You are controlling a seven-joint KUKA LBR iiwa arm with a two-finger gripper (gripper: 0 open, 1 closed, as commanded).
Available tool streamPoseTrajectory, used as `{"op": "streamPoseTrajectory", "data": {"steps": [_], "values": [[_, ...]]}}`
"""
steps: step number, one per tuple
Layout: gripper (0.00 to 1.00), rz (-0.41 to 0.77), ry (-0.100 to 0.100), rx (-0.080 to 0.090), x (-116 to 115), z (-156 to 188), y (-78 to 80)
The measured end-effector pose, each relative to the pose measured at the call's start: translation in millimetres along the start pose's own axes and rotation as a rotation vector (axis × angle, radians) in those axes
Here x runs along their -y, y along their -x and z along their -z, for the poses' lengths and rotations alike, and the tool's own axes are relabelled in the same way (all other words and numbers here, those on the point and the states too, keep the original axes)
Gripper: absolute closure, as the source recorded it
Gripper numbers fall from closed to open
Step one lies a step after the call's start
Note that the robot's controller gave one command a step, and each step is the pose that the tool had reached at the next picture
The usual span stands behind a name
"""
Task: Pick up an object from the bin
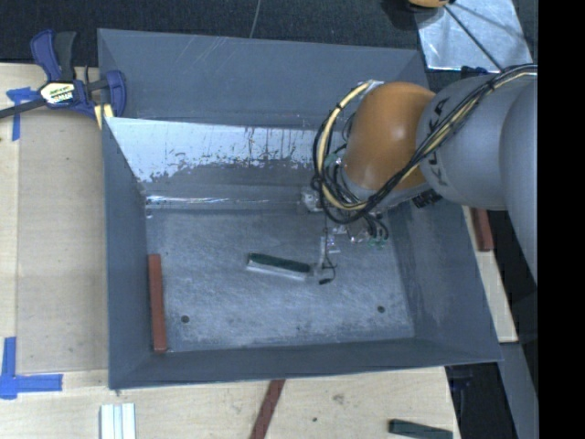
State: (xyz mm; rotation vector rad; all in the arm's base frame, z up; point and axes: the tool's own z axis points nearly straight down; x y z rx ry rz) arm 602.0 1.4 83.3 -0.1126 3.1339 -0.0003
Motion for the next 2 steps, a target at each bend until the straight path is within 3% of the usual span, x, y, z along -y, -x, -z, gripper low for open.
{"op": "streamPoseTrajectory", "data": {"steps": [1, 2], "values": [[1.00, 0.257, 0.001, -0.002, -41.7, -12.0, 1.7], [0.00, 0.257, 0.001, -0.003, -41.3, -12.7, 1.2]]}}
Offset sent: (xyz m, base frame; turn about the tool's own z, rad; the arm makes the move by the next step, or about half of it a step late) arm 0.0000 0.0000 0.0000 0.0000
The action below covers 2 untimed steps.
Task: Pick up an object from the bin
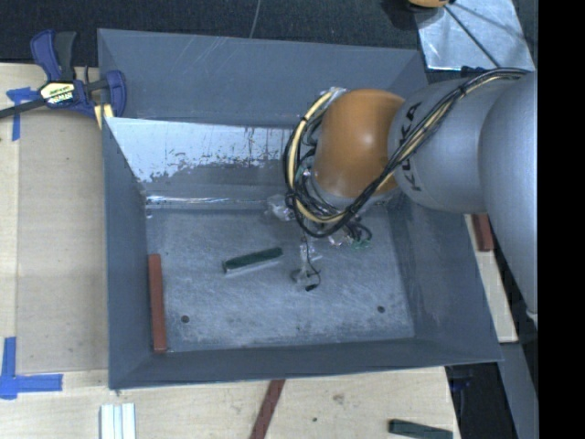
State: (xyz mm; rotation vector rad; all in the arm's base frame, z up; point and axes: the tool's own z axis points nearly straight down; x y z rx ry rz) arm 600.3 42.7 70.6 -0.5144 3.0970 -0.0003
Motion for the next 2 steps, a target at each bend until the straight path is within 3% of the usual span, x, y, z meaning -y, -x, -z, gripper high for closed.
{"op": "streamPoseTrajectory", "data": {"steps": [1, 2], "values": [[0.00, 0.000, 0.000, 0.000, 0.0, 0.0, 0.0], [1.00, 0.227, 0.002, 0.003, -60.6, 0.9, -8.8]]}}
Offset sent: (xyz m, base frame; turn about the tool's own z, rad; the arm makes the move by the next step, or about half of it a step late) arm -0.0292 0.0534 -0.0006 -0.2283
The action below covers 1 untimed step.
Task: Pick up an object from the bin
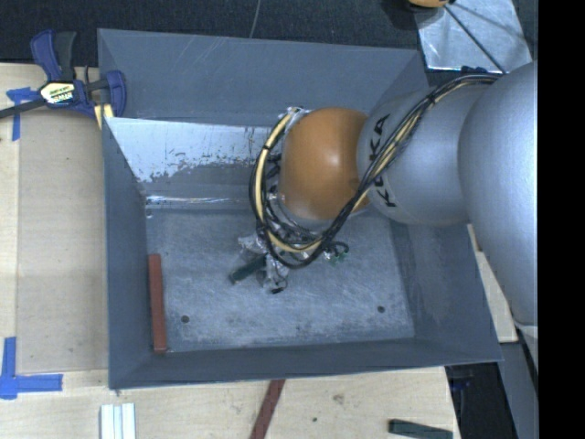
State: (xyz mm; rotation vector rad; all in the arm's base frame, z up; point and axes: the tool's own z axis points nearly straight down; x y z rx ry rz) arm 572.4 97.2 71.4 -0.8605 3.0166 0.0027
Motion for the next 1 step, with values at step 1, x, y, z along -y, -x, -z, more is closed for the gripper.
{"op": "streamPoseTrajectory", "data": {"steps": [1], "values": [[1.00, 0.000, 0.000, 0.000, 0.0, 0.0, 0.0]]}}
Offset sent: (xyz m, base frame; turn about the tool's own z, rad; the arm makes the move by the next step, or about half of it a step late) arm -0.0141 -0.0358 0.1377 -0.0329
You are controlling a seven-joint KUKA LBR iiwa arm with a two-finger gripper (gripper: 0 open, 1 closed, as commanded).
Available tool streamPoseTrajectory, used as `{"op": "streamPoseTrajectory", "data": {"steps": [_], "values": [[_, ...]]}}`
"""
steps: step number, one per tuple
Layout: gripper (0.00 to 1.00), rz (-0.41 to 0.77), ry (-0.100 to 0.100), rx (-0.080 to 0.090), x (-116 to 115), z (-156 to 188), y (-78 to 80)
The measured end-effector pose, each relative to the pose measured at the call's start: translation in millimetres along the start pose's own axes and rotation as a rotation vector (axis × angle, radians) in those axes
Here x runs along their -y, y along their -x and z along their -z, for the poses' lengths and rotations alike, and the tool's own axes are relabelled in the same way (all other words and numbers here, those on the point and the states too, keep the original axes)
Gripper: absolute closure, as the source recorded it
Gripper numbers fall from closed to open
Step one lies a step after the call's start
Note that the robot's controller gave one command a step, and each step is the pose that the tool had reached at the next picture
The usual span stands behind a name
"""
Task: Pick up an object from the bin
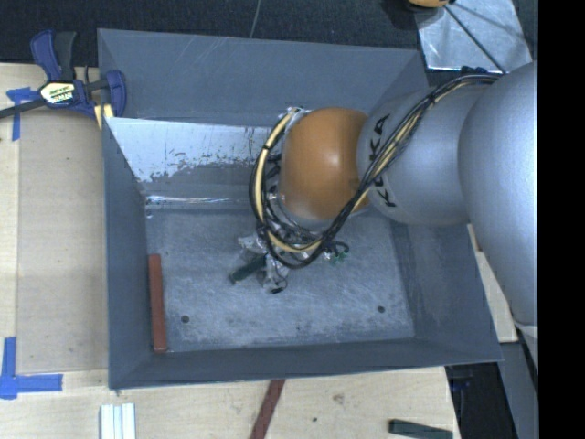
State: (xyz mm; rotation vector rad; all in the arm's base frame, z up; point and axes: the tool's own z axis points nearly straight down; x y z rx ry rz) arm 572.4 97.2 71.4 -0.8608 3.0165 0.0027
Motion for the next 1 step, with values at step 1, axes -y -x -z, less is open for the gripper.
{"op": "streamPoseTrajectory", "data": {"steps": [1], "values": [[1.00, 0.030, -0.001, -0.001, 23.8, 138.3, -29.5]]}}
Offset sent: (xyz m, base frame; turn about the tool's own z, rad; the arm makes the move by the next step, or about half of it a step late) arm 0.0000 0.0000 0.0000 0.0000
